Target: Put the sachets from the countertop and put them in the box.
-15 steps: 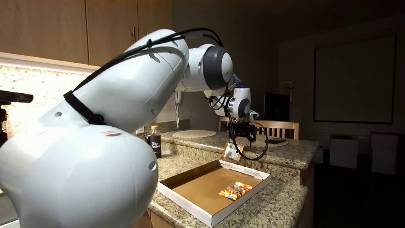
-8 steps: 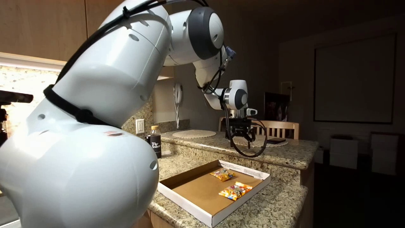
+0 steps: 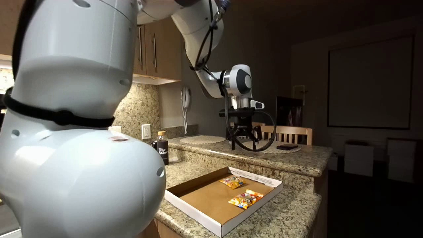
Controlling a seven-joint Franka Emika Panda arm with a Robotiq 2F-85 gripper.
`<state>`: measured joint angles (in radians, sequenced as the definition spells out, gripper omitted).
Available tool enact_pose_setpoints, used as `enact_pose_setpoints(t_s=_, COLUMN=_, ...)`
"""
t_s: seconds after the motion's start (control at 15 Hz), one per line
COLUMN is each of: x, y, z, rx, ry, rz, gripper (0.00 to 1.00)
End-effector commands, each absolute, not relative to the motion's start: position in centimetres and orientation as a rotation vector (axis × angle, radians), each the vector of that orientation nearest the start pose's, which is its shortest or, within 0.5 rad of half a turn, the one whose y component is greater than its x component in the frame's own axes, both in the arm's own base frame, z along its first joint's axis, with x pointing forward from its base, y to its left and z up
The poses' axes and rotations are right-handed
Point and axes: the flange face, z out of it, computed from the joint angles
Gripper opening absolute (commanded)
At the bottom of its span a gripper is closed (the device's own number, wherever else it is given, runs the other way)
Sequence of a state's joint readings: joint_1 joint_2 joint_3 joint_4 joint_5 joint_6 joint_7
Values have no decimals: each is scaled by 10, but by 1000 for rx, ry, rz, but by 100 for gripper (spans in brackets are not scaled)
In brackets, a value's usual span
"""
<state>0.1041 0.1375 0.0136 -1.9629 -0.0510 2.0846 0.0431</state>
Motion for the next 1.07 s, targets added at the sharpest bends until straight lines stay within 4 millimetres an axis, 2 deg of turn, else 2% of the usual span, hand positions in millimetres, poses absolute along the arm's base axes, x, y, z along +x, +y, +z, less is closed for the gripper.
enact_pose_setpoints(t_s=0.0, x=525, y=71, z=423, rx=-3152, ry=-230, rz=249, gripper=100)
enact_pose_setpoints(t_s=0.2, x=509, y=72, z=435, rx=-3133, ry=-254, rz=355, gripper=100)
enact_pose_setpoints(t_s=0.27, x=507, y=68, z=439, rx=-3135, ry=-252, rz=327, gripper=100)
enact_pose_setpoints(t_s=0.47, x=506, y=54, z=449, rx=-3140, ry=-267, rz=272, gripper=100)
enact_pose_setpoints(t_s=0.53, x=506, y=41, z=453, rx=-3133, ry=-266, rz=221, gripper=100)
enact_pose_setpoints(t_s=0.6, x=519, y=60, z=447, rx=-3160, ry=-238, rz=282, gripper=100)
enact_pose_setpoints(t_s=0.8, x=517, y=42, z=453, rx=-3156, ry=-235, rz=259, gripper=100)
enact_pose_setpoints(t_s=1.0, x=515, y=43, z=452, rx=-3156, ry=-237, rz=259, gripper=100)
